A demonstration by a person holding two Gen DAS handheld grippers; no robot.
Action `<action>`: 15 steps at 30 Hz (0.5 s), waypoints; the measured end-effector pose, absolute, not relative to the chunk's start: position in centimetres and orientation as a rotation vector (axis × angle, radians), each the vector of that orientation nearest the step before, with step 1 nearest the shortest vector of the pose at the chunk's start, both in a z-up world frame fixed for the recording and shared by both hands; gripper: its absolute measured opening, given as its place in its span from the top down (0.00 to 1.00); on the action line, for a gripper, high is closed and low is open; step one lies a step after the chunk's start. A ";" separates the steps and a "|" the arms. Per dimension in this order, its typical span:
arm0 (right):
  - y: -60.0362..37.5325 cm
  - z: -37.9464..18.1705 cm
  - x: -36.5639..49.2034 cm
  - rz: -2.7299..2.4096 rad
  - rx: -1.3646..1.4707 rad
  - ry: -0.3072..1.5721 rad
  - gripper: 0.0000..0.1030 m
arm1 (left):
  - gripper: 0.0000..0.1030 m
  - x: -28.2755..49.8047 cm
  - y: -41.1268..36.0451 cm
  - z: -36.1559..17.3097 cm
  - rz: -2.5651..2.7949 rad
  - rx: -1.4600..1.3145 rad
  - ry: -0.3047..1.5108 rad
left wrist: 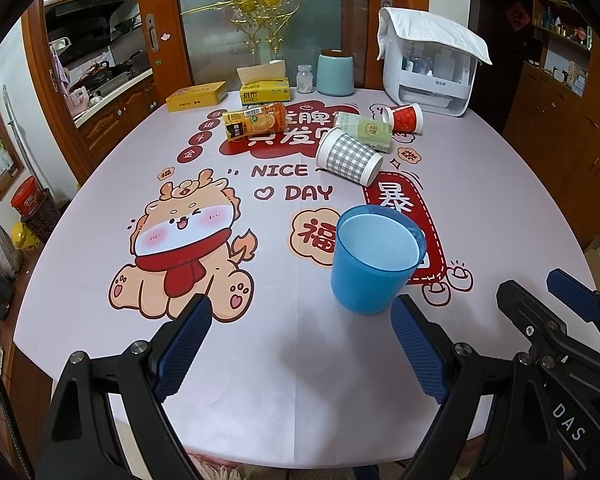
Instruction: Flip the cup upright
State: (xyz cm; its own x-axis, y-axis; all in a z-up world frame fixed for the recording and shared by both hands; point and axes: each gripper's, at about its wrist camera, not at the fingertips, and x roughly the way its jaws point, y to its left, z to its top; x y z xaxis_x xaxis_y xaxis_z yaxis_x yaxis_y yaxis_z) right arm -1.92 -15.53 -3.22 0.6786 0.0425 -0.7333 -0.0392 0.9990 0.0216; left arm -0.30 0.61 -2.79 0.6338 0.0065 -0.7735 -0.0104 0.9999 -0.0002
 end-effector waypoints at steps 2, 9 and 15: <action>-15.5 -3.2 -1.9 0.046 0.004 0.822 0.40 | 0.13 -0.3 0.6 -2.8 0.010 -0.004 0.884; -15.6 -3.2 -1.8 0.045 0.003 0.823 0.40 | 0.13 -0.2 0.6 -2.8 0.010 -0.005 0.885; -15.6 -3.3 -1.8 0.045 0.003 0.823 0.40 | 0.13 -0.2 0.6 -2.8 0.010 -0.004 0.885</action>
